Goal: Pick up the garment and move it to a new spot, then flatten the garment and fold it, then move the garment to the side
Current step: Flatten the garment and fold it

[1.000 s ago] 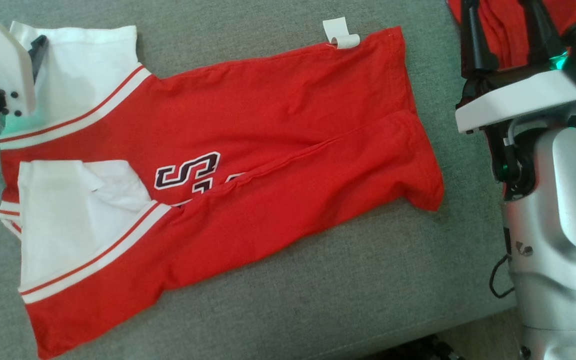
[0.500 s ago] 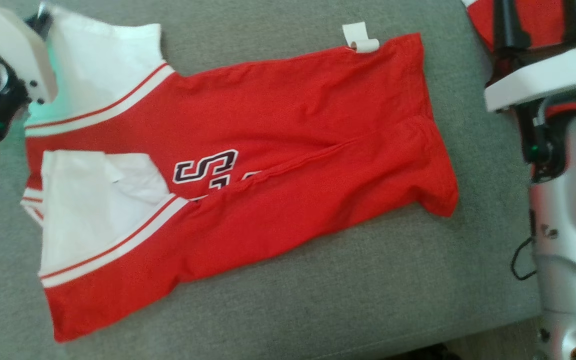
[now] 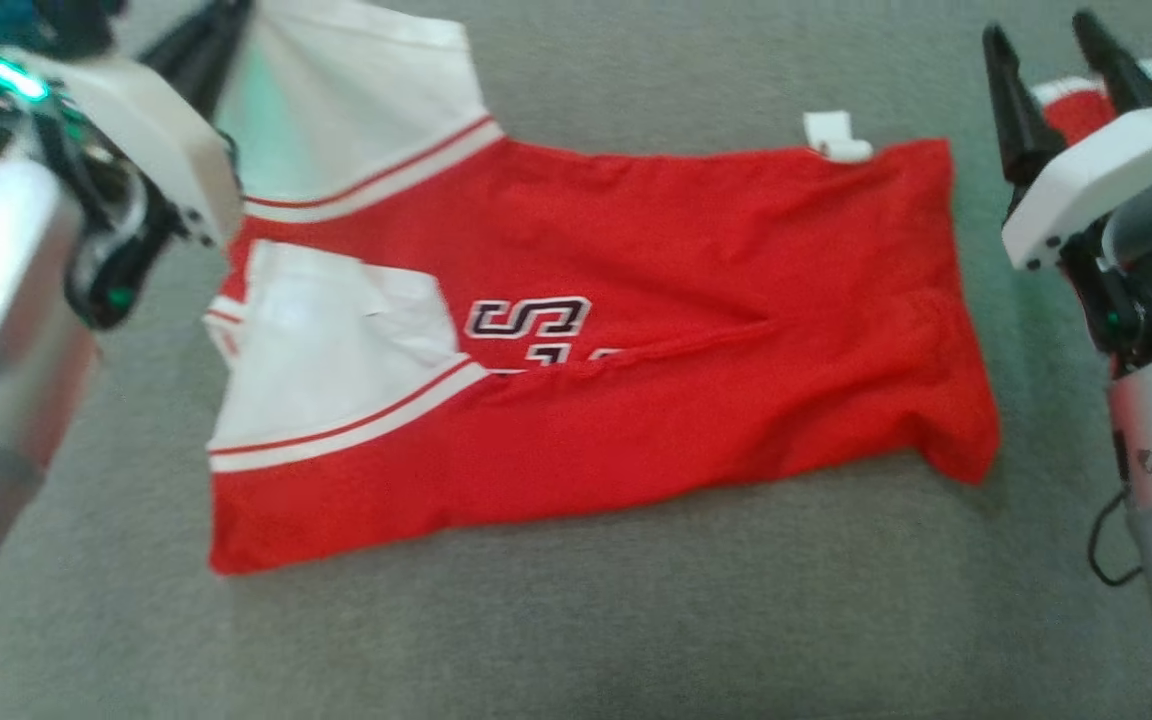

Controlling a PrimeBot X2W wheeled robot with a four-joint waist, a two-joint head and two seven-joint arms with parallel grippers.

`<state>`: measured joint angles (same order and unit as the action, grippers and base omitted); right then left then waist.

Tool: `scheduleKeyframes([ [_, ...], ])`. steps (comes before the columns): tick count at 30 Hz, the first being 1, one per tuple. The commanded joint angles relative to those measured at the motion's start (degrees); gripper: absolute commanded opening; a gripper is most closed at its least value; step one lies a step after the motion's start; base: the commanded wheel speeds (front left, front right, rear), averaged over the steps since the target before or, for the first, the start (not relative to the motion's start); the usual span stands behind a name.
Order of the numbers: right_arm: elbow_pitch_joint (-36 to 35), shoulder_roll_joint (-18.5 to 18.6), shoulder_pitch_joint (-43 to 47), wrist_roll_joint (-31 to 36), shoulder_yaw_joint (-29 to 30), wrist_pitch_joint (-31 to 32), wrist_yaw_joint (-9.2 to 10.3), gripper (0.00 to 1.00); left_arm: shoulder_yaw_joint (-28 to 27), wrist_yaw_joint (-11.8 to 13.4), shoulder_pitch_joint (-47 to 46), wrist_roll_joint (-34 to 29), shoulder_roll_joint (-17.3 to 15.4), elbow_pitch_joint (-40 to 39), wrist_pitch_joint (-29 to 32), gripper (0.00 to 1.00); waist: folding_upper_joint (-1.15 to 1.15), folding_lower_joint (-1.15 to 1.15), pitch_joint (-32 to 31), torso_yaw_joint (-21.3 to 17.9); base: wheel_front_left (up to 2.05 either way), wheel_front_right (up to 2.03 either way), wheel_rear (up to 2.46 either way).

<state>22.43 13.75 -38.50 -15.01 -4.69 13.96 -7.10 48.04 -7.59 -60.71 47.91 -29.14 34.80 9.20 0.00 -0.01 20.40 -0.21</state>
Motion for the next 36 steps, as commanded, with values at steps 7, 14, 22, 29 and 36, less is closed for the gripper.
scheduleKeyframes([
  [7, 7.1, 4.4, -2.0, -2.6, -3.7, 2.8, -0.39, 1.00, -0.5, 1.1, 3.2, 0.3, -3.3, -10.2, -0.7, 0.00, 0.00, 0.01, -2.6, 5.7, 0.00, 0.00, 0.00],
  [14, 13.7, 6.0, -3.7, -3.3, -5.4, 6.1, -0.39, 1.00, 0.2, 2.9, 5.6, 0.5, -4.1, -16.6, 0.6, 0.00, 0.00, 0.01, -2.4, 7.1, 0.00, 0.00, 0.00],
  [22, 19.5, 7.0, -6.1, -6.7, -10.1, 11.1, -0.39, 1.00, 0.4, 4.1, 5.9, 0.7, -4.7, -20.3, 1.8, 0.00, 0.00, 0.01, -1.0, 7.9, 0.00, 0.00, 0.00],
  [29, 21.0, 7.7, -6.8, -9.8, -13.6, 12.8, -0.39, 1.00, 0.4, 4.3, 5.0, 0.8, -4.6, -20.1, 2.3, 0.00, 0.00, 0.01, -0.3, 8.0, 0.00, 0.00, 0.00],
  [36, 21.7, 8.1, -7.9, -12.0, -16.6, 13.5, -0.39, 0.00, 0.3, 4.4, 4.1, 0.7, -4.7, -18.8, 2.2, 0.00, 0.00, 0.01, 1.0, 7.8, 0.00, 0.00, 0.00],
])
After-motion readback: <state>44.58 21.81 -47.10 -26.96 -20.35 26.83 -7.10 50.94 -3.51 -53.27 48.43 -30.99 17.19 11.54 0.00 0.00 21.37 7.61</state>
